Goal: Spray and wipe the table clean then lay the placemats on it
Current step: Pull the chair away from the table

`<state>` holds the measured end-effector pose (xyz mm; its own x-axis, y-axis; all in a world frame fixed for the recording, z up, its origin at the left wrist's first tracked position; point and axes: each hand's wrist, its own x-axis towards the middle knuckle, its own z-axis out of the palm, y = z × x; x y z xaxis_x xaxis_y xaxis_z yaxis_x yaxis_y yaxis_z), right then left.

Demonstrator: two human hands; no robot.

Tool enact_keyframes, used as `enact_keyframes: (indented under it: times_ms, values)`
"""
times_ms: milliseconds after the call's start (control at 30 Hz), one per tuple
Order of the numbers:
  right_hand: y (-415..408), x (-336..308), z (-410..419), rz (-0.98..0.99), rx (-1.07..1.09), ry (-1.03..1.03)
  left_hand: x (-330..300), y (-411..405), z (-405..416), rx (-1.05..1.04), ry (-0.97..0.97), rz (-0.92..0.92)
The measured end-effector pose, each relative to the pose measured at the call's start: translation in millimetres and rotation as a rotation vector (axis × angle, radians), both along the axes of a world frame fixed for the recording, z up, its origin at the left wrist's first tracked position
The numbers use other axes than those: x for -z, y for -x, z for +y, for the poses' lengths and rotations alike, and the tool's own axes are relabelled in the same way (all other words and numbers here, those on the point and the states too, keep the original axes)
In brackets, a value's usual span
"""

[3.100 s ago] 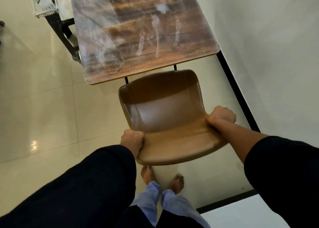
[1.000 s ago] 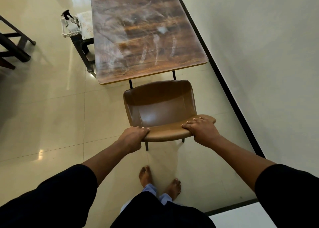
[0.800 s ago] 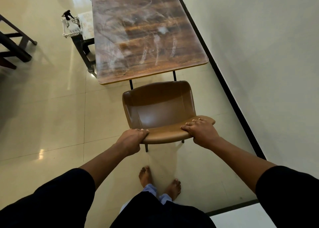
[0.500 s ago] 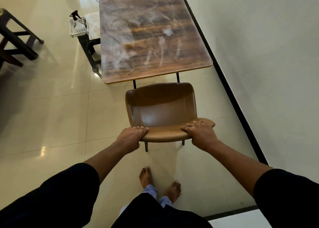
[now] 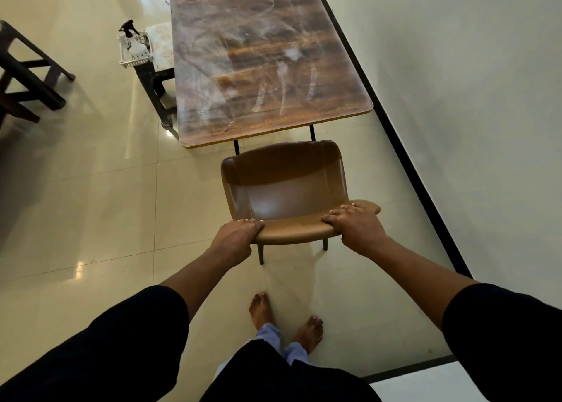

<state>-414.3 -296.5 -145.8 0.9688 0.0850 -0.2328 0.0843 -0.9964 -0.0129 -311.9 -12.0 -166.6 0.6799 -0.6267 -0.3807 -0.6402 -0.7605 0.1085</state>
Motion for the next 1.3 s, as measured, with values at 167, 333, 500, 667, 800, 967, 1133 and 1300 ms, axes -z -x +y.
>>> enact_keyframes:
  times_ms: [167,333,500,667,800,967,1133,1300]
  values:
    - [-1,5,-2,0.012,0.006,-0.005,-1,-2,0,0.027,-0.016,0.010]
    - [0,5,-1,0.035,0.024,0.018,-4,-6,-2,0.072,-0.043,0.049]
    - [-8,0,-2,0.112,0.036,0.027,-8,-17,-7,0.108,-0.078,0.178]
    - [-19,-19,3,0.303,0.176,-0.161,-27,-24,-25,0.203,0.038,0.375]
    - [-18,-36,2,0.347,0.285,-0.403,-45,-20,-52,0.209,0.234,0.459]
    - [-6,-63,-5,0.096,0.535,-0.707,-69,-27,-86,0.178,0.453,0.520]
    - [6,-80,-36,-0.159,0.666,-0.822,-84,-30,-126,0.157,0.555,0.518]
    - [19,-88,-90,-0.335,0.818,-0.965,-93,-26,-175,0.156,0.620,0.518]
